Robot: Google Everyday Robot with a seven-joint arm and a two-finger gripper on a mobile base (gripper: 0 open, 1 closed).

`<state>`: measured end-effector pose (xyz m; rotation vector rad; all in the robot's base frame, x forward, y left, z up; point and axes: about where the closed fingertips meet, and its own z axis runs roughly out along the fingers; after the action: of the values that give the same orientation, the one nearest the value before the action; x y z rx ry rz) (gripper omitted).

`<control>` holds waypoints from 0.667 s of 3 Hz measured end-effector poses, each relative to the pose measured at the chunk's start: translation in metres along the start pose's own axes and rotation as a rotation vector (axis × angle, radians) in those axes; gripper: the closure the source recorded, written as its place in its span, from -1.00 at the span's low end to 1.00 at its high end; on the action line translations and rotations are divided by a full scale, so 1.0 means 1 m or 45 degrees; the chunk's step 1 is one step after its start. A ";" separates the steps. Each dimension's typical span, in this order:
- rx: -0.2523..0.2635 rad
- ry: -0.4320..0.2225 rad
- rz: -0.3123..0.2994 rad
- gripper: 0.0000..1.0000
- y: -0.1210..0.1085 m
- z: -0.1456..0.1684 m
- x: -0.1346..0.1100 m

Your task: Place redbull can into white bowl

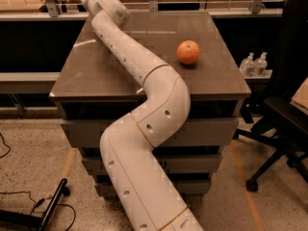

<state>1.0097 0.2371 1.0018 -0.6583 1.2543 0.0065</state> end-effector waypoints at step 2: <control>0.016 -0.008 -0.032 1.00 -0.011 -0.003 -0.003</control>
Offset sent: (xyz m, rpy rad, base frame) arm 0.0902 0.0044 0.0376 -0.0199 -0.0403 -0.0187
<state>1.0104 0.2278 1.0087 -0.6627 1.2394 -0.0198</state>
